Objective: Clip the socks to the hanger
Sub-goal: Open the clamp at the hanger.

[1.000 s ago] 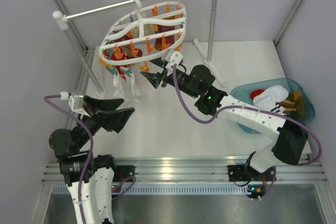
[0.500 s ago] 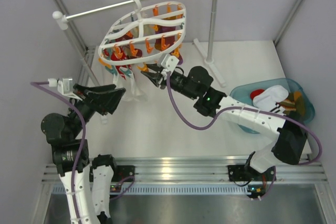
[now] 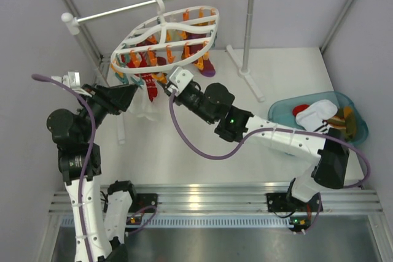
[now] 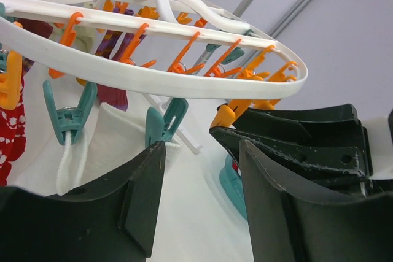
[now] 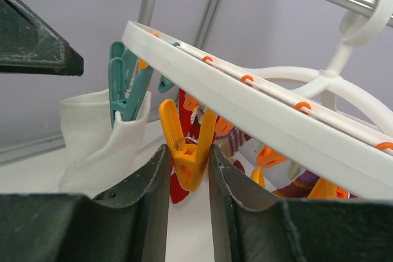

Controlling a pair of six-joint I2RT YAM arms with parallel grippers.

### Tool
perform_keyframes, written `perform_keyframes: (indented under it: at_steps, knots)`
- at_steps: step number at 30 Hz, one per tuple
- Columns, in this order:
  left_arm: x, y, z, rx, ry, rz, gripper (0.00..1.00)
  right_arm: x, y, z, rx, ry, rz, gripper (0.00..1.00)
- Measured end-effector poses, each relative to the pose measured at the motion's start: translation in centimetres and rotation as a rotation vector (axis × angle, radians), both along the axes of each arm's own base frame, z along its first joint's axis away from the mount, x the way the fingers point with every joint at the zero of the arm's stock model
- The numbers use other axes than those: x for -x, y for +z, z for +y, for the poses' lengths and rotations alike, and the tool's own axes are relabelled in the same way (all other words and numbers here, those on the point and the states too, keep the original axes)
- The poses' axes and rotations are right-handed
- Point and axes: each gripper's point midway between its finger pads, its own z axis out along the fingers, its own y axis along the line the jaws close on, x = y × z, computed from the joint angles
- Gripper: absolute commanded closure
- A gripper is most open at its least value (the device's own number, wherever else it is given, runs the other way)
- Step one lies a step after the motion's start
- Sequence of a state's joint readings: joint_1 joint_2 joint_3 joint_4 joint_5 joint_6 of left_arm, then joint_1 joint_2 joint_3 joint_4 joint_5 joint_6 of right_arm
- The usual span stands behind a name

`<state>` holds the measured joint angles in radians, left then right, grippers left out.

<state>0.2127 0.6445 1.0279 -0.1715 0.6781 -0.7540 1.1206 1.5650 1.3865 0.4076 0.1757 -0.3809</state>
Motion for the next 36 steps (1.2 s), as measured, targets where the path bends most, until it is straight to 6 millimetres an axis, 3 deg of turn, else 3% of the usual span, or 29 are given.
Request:
perform_keyframes:
  at_steps: [17, 25, 29, 36]
  knots:
    - [-2.2, -0.5, 0.4, 0.027, 0.009, 0.029, 0.45, -0.6, -1.6, 2.6, 0.061, -0.13, 0.012, 0.99]
    - [-3.8, -2.3, -2.2, 0.011, -0.042, 0.09, 0.46, -0.6, -1.4, 2.5, 0.062, -0.151, 0.021, 1.0]
    - [-4.3, -3.0, -3.5, 0.002, -0.049, 0.11, 0.52, -0.7, -1.4, 2.4, 0.065, -0.161, 0.025, 1.0]
    - [-5.2, -3.2, -2.9, 0.015, 0.023, 0.123, 0.63, -0.6, -1.6, 2.4, 0.071, -0.16, 0.028, 1.0]
